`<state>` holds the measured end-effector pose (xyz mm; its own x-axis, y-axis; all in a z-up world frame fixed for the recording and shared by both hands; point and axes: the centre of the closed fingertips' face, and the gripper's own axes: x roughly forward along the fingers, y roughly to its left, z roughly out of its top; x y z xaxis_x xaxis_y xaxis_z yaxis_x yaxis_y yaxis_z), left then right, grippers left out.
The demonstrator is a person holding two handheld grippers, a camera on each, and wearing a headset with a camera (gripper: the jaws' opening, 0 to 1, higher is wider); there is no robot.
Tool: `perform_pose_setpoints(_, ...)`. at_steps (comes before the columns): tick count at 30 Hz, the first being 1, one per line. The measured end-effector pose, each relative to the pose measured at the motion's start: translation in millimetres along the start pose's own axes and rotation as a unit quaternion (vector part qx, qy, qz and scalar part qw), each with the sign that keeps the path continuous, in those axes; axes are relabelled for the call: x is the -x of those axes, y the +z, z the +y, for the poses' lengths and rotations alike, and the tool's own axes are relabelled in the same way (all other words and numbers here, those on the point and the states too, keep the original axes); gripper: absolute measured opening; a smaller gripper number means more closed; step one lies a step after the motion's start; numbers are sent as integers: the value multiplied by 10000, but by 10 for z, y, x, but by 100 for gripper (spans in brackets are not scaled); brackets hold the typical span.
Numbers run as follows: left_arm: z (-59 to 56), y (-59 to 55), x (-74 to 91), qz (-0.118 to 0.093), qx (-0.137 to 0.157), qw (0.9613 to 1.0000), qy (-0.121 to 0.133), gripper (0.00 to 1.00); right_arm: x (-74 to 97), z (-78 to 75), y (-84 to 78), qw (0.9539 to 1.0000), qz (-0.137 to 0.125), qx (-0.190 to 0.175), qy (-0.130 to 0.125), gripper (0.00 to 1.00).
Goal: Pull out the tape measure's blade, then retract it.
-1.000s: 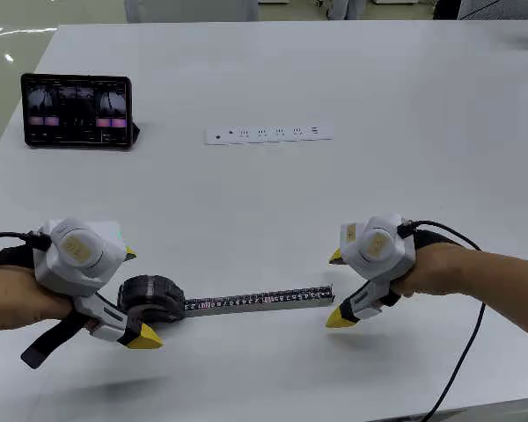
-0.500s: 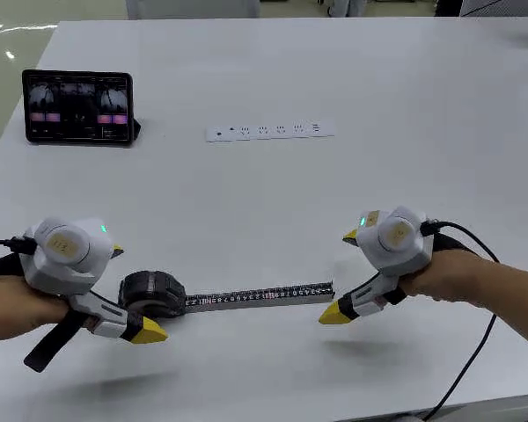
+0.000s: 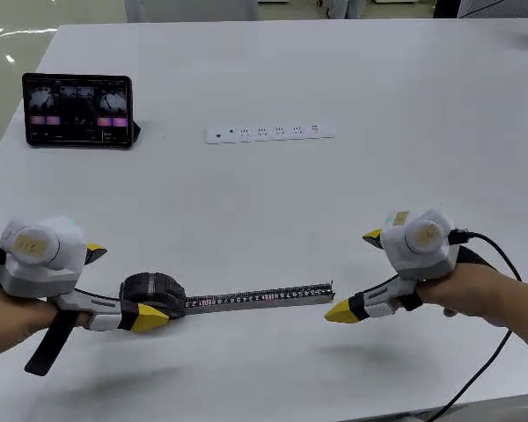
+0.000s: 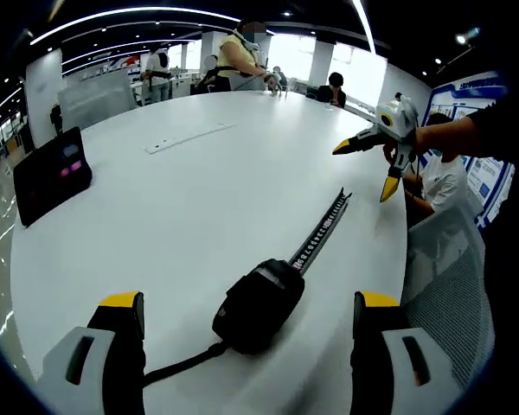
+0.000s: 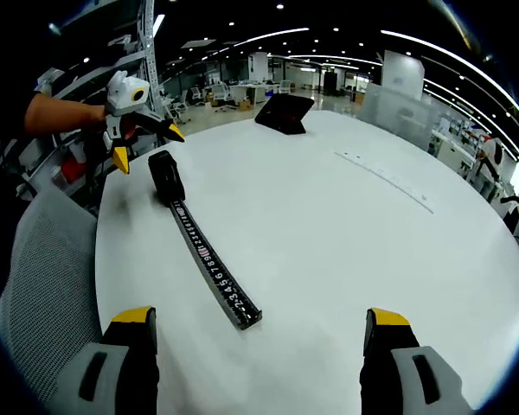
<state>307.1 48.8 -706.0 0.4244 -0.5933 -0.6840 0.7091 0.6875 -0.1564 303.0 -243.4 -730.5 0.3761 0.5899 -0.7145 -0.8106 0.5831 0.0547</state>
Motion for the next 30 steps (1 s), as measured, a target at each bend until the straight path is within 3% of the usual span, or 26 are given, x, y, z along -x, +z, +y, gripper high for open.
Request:
perform_pose_setpoints(2,64,46,33,-243,-18,9995,186,99,45,-4,-17,10000,-41,-3,-90,99)
perform_pose_setpoints(4,75,44,78,-337,1,9991,259,99,90,5,-14,9997,-165,-103,-119,99)
perform_pose_setpoints(9,118,-94,146,-285,-193,9983,480,99,212,-43,-82,9988,-320,-193,-307,99)
perform_pose_setpoints(13,113,-200,209,-353,-64,9979,538,99,300,-26,-158,9984,-355,-255,-349,99)
perform_pose_setpoints(18,56,-263,266,-464,-85,9974,549,99,401,18,-225,9978,-416,-305,-404,99)
perform_pose_setpoints(21,37,-283,297,-557,-95,9968,570,99,484,9,-222,9963,-564,-232,-601,99)
perform_pose_setpoints(22,35,-287,305,-572,-93,9966,584,99,508,26,-208,9956,-640,-359,-584,99)
perform_pose_setpoints(24,36,-294,330,-611,-77,9960,640,99,554,57,-231,9958,-640,-404,-515,99)
perform_pose_setpoints(28,14,-317,394,-737,-60,9946,735,99,612,59,-323,9960,-575,-299,-614,99)
perform_pose_setpoints(30,12,-377,395,-659,41,9951,739,99,647,55,-355,9956,-595,-337,-640,99)
